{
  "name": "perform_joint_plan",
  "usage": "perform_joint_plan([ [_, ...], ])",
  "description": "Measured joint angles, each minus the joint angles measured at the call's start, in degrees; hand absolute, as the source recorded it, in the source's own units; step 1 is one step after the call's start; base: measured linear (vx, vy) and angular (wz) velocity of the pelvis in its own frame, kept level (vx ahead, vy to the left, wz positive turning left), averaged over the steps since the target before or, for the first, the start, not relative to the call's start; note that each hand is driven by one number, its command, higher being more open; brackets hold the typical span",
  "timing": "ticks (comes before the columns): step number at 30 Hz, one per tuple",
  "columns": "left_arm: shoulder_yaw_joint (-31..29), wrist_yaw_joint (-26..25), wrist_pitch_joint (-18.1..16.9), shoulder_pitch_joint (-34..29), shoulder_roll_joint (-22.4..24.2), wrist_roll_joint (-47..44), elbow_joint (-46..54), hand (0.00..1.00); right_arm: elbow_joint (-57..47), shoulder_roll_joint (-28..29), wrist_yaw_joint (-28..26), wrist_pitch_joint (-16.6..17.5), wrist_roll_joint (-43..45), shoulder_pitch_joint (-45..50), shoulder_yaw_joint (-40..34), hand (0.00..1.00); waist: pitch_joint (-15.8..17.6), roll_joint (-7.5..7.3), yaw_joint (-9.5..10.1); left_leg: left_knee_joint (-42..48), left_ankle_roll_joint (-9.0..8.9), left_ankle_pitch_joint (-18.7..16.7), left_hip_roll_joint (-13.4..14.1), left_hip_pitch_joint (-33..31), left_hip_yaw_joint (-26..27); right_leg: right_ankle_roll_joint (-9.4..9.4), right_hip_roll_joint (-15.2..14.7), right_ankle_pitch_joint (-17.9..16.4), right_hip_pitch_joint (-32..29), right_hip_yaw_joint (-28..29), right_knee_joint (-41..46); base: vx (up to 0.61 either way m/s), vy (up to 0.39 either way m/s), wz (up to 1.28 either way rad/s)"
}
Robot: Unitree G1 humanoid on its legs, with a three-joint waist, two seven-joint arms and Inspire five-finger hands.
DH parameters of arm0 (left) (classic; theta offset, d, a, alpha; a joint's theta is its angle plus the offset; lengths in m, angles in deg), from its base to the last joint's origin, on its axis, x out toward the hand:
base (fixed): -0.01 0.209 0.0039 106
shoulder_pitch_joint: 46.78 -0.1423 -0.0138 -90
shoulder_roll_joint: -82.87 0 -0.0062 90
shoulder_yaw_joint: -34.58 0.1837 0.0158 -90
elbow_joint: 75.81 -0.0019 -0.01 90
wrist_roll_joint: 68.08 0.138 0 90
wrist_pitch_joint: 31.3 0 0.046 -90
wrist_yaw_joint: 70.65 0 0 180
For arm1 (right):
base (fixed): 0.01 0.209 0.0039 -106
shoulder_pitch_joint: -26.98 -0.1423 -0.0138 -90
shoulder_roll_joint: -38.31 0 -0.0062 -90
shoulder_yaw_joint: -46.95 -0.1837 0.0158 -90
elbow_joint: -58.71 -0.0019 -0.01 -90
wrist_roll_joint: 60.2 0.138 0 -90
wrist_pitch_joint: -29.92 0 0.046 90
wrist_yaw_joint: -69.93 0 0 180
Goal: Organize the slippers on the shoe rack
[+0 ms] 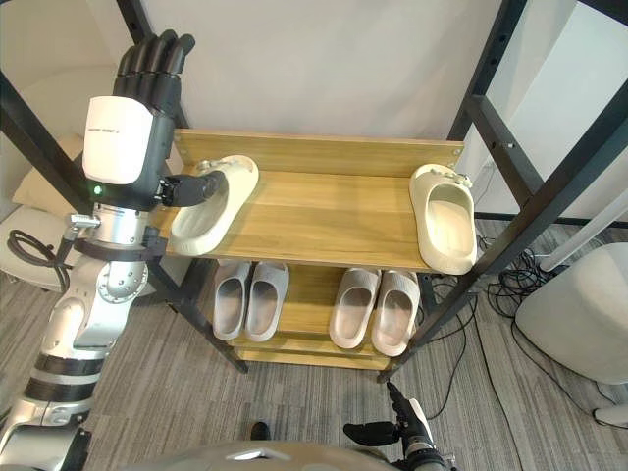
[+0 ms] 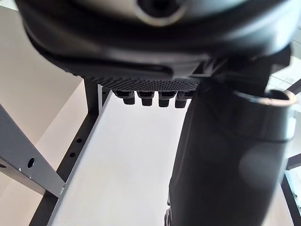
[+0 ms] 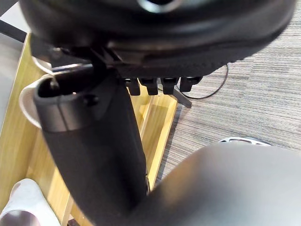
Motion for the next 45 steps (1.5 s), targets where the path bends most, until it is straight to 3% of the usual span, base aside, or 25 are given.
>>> perform_joint_plan([
  [14, 0.18, 0.26, 3.48, 0.0, -2.67, 3.85, -11.06, 1.0, 0.2, 0.1, 0.25, -0.07, 0.01, -0.34, 0.07, 1.0, -0.01, -0.07, -0.21, -0.2, -0.06, -0.05, 0.04, -0.83, 0.08, -0.02, 0.1, 0.01, -0.74, 0.05, -0.36, 0.0, 0.0, 0.0],
  [24, 1.04, -0.08, 5.14, 4.47, -2.69, 5.23, -14.98, 1.0, 0.21, 0.37, 0.34, -0.08, 0.08, -0.89, -0.06, 1.0, -0.05, -0.28, -0.3, -0.22, -0.16, -0.15, 0.26, -1.79, 1.16, 0.05, 0.21, 0.49, -2.16, 1.09, -0.82, -0.01, 0.005, -0.05],
  [25, 1.05, -0.15, 5.55, 5.04, -2.69, 5.3, -15.37, 0.0, 0.21, 0.41, 0.37, -0.08, 0.09, -0.96, -0.06, 1.0, -0.04, -0.32, -0.4, -0.22, -0.16, -0.14, 0.25, -2.02, 1.32, 0.08, 0.19, 0.68, -2.38, 1.18, -0.96, -0.01, 0.016, -0.09],
  [35, 3.49, -0.11, 6.57, 9.18, -2.47, 5.34, -20.68, 0.0, 0.21, 0.88, 1.18, -0.11, 0.16, -1.59, -0.13, 1.0, 0.16, -0.63, -1.79, -0.22, -0.12, -0.18, 0.18, -2.86, 1.63, 0.07, 0.19, 1.26, -2.91, 1.41, -1.86, 0.0, 0.003, -0.01],
  [45, 4.84, 0.93, 6.61, 10.52, -2.45, 2.43, -21.51, 0.0, 0.33, 1.01, 1.86, -0.16, 0.25, -1.9, -0.2, 1.0, 0.22, -0.51, -1.74, -0.23, -0.09, -0.22, -0.02, -3.0, 1.54, 0.15, 0.02, 1.3, -2.92, 1.18, -1.93, 0.0, 0.0, 0.0],
])
